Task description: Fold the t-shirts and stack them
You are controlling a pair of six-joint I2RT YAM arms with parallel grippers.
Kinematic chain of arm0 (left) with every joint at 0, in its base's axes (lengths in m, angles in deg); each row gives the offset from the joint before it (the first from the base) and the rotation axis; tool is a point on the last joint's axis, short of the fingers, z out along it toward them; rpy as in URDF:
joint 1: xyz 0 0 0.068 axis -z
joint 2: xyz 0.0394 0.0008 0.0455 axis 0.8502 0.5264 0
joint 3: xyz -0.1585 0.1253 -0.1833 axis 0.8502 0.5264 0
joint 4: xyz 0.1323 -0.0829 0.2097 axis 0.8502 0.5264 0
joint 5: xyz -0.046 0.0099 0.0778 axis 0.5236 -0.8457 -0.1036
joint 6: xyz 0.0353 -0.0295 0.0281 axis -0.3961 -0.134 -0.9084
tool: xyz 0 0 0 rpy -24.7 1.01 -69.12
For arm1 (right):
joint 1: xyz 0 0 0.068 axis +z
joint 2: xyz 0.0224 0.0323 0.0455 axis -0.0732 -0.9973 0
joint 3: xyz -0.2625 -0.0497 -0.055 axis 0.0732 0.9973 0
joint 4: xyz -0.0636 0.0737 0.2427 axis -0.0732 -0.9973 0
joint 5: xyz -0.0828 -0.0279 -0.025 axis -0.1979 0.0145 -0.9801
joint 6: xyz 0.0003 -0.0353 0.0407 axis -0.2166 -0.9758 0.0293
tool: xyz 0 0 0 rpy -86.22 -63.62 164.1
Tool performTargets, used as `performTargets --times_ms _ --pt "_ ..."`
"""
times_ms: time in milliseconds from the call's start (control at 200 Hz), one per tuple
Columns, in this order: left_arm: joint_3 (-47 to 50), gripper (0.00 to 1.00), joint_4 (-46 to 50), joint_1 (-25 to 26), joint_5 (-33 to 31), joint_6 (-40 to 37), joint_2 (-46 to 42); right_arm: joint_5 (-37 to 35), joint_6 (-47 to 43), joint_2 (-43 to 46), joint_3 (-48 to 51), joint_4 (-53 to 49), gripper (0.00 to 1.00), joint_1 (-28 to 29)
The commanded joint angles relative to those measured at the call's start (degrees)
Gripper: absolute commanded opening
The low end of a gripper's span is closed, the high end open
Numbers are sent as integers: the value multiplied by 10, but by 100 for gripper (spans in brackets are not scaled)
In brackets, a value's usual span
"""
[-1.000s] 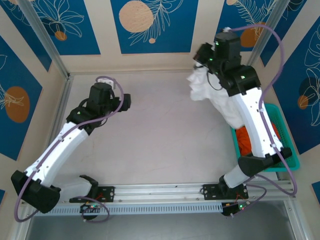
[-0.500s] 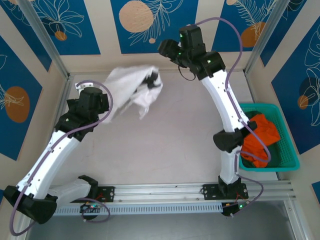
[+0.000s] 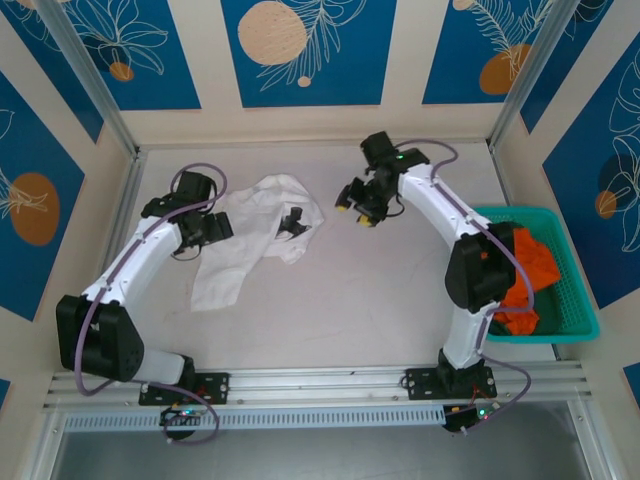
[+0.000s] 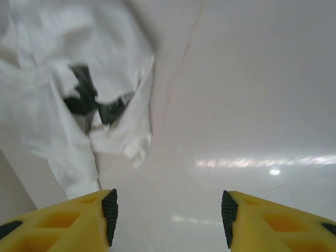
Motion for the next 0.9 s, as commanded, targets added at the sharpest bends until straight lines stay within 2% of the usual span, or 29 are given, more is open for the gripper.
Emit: performTargets --times_ms 0,130,265,470,680,750,815,895 --pt "27 87 65 -9 36 33 -9 120 -17 -47 17 45 51 41" --pt "110 81 60 -11 37 92 -41 128 -31 -103 -3 79 46 73" --pt "191 76 18 -35 84 145 -69 145 -14 -157 -28 96 44 88" --pt "243 75 0 -59 65 151 -73 145 -15 -214 -70 99 45 117" --pt "288 71 -75 -68 97 160 -42 114 -15 -283 -152 53 45 143" --pt "299 64 -98 -72 100 155 -30 98 -6 -296 -159 49 45 147" --pt "304 53 -112 -74 96 152 -21 94 3 -316 -172 27 43 149" --pt "307 50 -126 -74 87 148 -9 86 2 -327 -180 4 42 153"
